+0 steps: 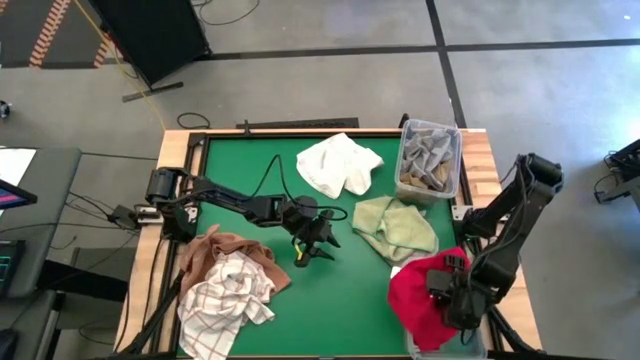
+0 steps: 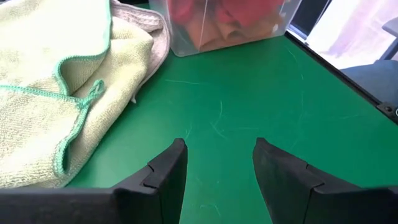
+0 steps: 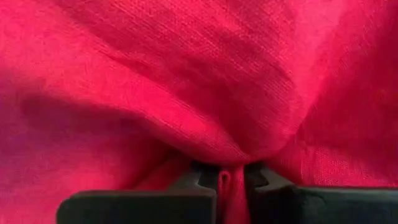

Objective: Sort towels by color in basket
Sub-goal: Put the red towel into the transparent bin

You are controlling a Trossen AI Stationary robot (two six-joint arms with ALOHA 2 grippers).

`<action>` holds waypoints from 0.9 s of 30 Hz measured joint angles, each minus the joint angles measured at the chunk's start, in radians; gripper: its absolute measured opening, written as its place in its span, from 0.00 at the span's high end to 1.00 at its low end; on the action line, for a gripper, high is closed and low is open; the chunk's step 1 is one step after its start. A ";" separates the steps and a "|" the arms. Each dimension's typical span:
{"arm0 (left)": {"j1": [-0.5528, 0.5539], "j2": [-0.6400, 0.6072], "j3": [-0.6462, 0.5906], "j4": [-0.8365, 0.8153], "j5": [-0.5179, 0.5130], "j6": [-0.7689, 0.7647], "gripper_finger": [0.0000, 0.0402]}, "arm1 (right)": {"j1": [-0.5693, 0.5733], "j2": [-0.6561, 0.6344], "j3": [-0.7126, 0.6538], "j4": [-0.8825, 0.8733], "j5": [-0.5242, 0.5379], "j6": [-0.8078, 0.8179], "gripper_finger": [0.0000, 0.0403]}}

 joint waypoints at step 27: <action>0.000 0.000 0.000 -0.041 -0.005 0.009 0.57 | -0.035 -0.022 0.273 -0.171 -0.005 0.040 0.61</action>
